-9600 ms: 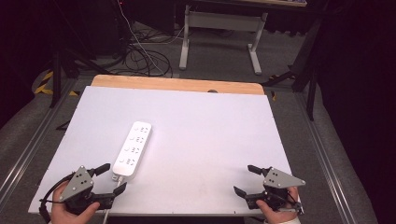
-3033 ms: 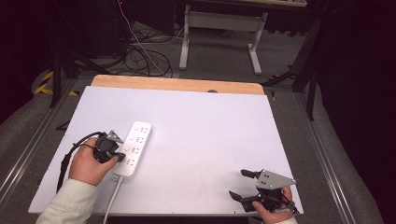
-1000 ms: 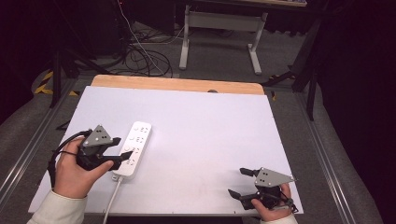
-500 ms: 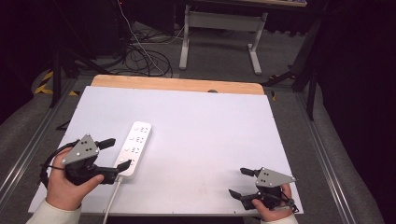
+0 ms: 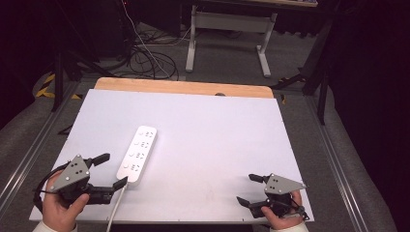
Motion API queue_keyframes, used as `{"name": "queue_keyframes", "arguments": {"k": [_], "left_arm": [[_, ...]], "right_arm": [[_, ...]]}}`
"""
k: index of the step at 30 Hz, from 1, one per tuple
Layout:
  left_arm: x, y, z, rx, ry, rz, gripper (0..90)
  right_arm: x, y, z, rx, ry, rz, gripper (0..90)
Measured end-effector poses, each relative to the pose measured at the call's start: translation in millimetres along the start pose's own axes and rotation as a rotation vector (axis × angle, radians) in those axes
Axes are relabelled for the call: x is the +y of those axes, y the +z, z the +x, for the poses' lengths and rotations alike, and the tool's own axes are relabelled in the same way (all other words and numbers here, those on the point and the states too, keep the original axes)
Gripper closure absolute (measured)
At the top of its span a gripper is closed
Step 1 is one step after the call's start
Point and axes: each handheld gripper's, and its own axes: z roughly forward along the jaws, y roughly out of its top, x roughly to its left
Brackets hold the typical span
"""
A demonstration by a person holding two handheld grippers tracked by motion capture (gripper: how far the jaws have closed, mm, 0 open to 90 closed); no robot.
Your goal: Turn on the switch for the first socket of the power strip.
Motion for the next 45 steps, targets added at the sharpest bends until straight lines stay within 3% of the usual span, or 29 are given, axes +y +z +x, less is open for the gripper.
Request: {"name": "queue_keyframes", "arguments": {"k": [6,19,27,29,35,45], "left_arm": [[-18.7,-3.9,2.6,-0.008,0.000,-0.043,10.0],[-46.5,-5.6,12.7,0.000,0.021,0.025,10.9],[-63.9,-5.8,19.8,-0.013,-0.068,0.028,11.2],[-66.0,-7.1,20.9,-0.012,-0.066,0.035,11.4],[-66.0,-9.1,19.2,-0.013,-0.010,0.064,12.4],[-58.9,-10.2,12.7,0.025,-0.042,0.054,12.6]], "right_arm": [[-0.6,0.0,-0.2,0.000,0.003,0.001,14.0],[-1.3,-1.2,-0.1,0.000,0.004,-0.001,12.8],[-1.7,-1.5,-0.4,0.000,0.003,-0.001,12.4],[-1.9,-1.5,-0.6,0.001,0.004,-0.002,12.2],[-3.2,-2.3,-2.3,0.001,0.009,-0.003,11.9],[-2.9,-0.5,-1.5,0.006,0.007,0.001,11.4]]}}
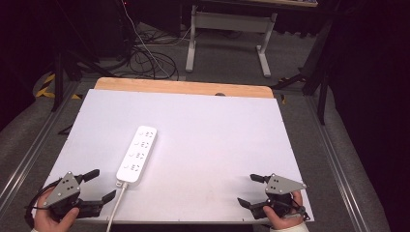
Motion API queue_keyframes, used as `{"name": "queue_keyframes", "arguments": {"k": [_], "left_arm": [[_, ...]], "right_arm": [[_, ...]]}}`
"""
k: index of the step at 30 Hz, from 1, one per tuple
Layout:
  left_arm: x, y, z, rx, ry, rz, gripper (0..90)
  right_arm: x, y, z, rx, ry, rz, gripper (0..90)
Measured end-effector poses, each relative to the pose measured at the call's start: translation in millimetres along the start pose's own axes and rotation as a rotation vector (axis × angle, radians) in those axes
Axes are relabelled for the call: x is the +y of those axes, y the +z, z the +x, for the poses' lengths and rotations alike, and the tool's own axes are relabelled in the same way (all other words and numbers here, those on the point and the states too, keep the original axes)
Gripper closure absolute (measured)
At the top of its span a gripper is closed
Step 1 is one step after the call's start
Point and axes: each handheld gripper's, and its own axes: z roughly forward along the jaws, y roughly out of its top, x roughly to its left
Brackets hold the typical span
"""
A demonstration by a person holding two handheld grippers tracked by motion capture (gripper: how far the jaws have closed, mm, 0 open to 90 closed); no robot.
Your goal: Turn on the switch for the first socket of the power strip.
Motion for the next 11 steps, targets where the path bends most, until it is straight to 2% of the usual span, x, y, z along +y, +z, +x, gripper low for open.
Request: {"name": "queue_keyframes", "arguments": {"k": [11], "left_arm": [[0.2,-1.5,0.2,0.006,0.011,-0.013,11.7]], "right_arm": [[0.0,0.0,-0.5,0.001,-0.003,0.001,11.3]]}}
